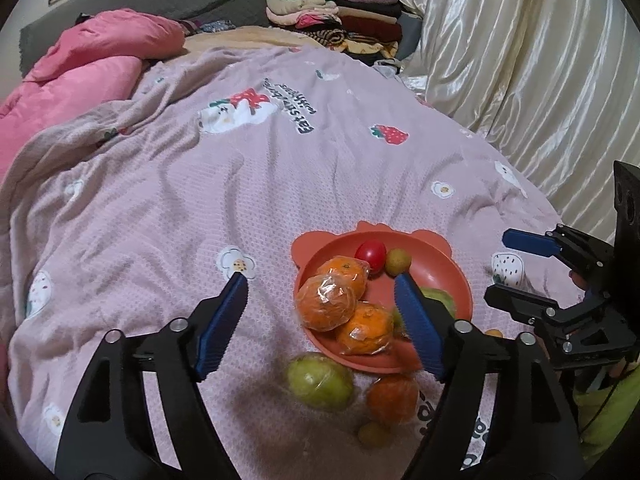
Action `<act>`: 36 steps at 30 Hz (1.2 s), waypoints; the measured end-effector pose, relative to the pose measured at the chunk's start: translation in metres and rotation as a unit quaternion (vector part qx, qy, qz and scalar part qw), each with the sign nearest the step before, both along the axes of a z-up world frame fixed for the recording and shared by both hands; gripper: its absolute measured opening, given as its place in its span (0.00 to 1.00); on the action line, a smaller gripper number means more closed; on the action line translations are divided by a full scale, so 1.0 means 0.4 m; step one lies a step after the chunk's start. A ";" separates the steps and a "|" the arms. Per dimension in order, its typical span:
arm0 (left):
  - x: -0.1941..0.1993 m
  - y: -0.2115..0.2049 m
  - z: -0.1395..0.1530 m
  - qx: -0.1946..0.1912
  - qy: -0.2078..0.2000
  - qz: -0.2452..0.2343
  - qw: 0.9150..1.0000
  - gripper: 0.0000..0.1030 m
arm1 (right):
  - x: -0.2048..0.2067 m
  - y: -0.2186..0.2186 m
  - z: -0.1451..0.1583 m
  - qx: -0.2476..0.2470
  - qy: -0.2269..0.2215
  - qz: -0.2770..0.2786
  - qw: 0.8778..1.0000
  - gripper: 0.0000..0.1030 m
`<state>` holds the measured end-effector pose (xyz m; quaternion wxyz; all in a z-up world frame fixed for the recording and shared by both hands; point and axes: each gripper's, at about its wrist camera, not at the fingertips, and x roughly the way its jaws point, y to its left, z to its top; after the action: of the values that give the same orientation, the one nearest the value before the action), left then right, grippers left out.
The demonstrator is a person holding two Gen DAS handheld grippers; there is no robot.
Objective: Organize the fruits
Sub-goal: 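Withdraw both tools from the plate toward the remaining fruits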
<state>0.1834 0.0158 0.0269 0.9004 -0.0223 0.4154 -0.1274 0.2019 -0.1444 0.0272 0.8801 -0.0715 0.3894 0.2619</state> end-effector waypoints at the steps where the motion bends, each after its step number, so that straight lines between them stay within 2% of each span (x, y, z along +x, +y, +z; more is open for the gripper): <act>1: -0.004 -0.001 0.005 0.002 -0.002 0.001 1.000 0.69 | -0.003 -0.001 0.004 0.001 -0.002 0.000 1.000 0.75; 5: -0.019 -0.003 0.019 0.005 -0.009 0.004 1.000 0.78 | -0.015 -0.004 0.015 0.002 -0.008 0.000 1.000 0.79; 16: -0.058 0.005 0.057 0.004 -0.026 0.013 1.000 0.90 | -0.042 -0.005 0.041 0.000 -0.024 -0.003 1.000 0.88; 30: -0.103 0.040 0.082 0.001 -0.034 0.033 0.999 0.90 | -0.072 -0.001 0.067 0.000 -0.039 -0.003 0.999 0.90; 36: -0.119 0.047 0.087 0.011 -0.038 0.040 0.998 0.90 | -0.091 0.010 0.075 0.000 -0.042 0.005 0.999 0.90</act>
<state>0.1358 0.0346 0.0618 0.9200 -0.0238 0.3815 -0.0871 0.1656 -0.1403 0.0573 0.8943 -0.0838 0.3520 0.2631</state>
